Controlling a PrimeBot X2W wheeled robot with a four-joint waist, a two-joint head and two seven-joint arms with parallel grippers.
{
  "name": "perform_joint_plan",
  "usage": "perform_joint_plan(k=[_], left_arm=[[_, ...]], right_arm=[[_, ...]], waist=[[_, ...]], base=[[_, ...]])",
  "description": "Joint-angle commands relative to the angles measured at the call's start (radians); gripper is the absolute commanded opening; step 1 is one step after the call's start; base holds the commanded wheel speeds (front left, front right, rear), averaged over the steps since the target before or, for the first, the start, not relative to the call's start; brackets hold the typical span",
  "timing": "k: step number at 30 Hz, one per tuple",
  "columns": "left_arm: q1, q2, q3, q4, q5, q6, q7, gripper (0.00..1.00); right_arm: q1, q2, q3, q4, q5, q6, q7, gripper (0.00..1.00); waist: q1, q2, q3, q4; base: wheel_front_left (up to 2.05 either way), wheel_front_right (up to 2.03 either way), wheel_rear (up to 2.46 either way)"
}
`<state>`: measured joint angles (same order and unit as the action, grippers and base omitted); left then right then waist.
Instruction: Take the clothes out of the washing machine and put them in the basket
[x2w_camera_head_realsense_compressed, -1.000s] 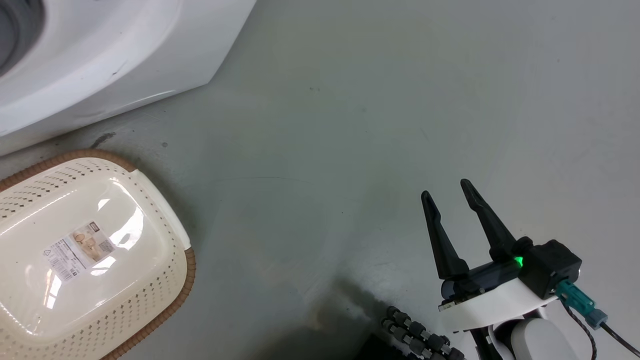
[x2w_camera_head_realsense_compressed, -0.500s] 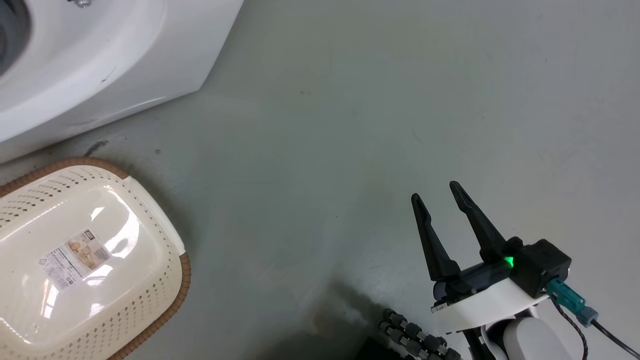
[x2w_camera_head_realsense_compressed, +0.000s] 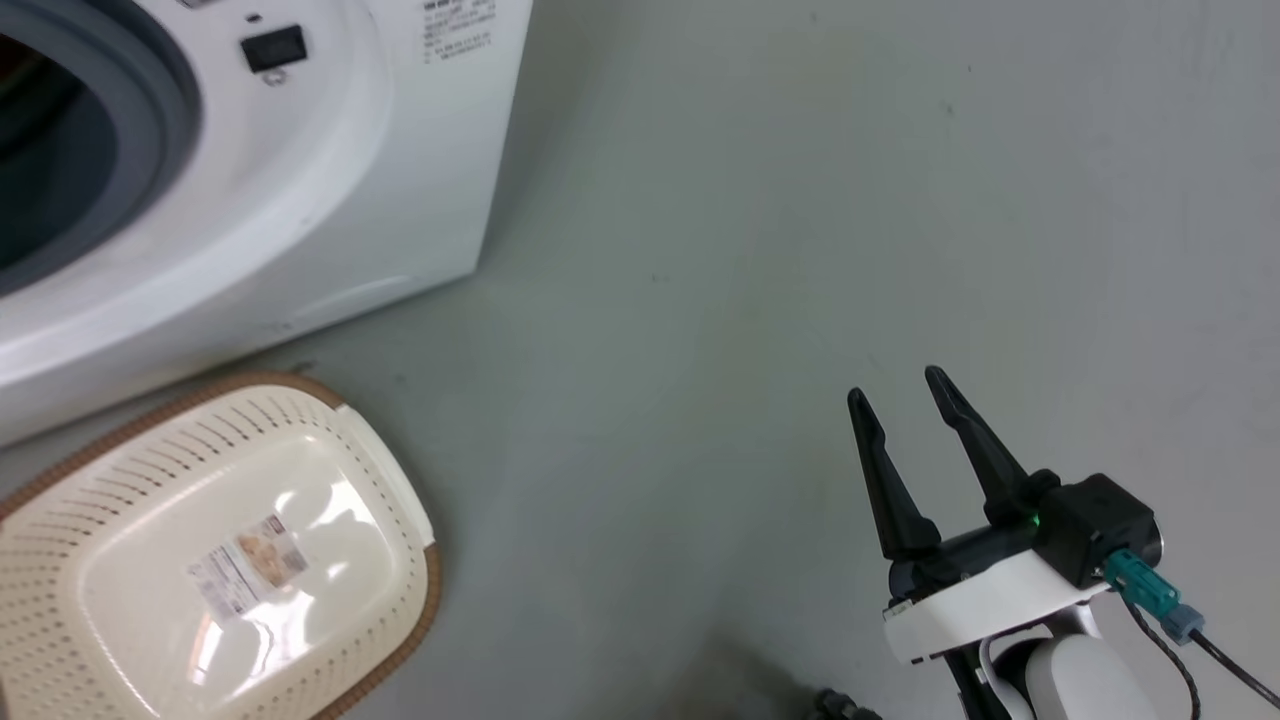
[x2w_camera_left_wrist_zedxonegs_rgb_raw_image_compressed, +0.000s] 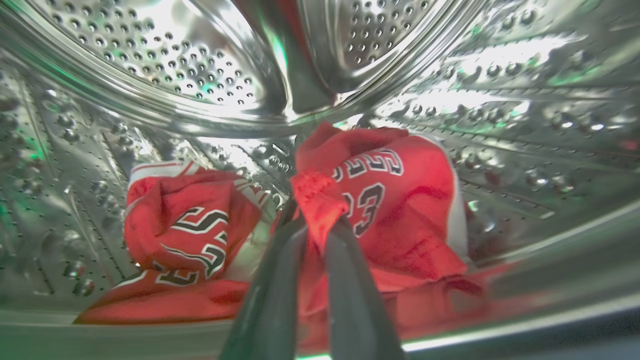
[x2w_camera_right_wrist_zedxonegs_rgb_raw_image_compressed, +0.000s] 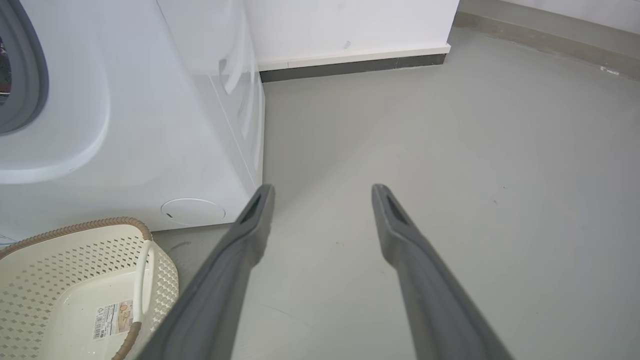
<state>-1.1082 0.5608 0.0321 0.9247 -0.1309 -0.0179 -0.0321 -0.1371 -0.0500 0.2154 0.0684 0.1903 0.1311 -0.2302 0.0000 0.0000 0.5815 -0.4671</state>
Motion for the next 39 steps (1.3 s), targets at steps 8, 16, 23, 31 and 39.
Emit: perform_joint_plan(k=[8, 16, 23, 31, 39], left_arm=[[0.15, -0.11, 0.004, 0.121, -0.046, -0.029, -0.224, 0.0], [0.36, -0.195, 0.05, -0.102, -0.069, -0.013, -0.234, 0.0], [0.576, -0.253, 0.118, -0.359, -0.066, -0.008, -0.234, 0.0], [0.814, -0.348, 0.171, -0.647, -0.049, -0.013, -0.233, 0.0], [1.027, -0.436, 0.128, -0.846, -0.039, -0.015, -0.226, 0.0]], right_arm=[[0.069, 0.0, -0.045, -0.014, -0.043, -0.001, 0.055, 1.0], [0.136, 0.0, -0.076, -0.047, -0.061, -0.001, 0.104, 1.0], [0.174, 0.0, -0.092, -0.07, -0.06, -0.001, 0.129, 1.0], [0.228, 0.0, -0.115, -0.091, -0.067, -0.001, 0.156, 1.0], [0.257, 0.0, -0.127, -0.123, -0.077, -0.001, 0.183, 1.0]], waist=[[0.0, 0.0, -0.23, 0.091], [0.0, 0.0, -0.353, 0.15], [0.0, 0.0, -0.424, 0.184], [0.0, 0.0, -0.506, 0.238], [0.0, 0.0, -0.536, 0.3]], base=[[0.0, 0.0, 0.0], [0.0, 0.0, 0.0], [0.0, 0.0, 0.0], [0.0, 0.0, 0.0], [0.0, 0.0, 0.0]])
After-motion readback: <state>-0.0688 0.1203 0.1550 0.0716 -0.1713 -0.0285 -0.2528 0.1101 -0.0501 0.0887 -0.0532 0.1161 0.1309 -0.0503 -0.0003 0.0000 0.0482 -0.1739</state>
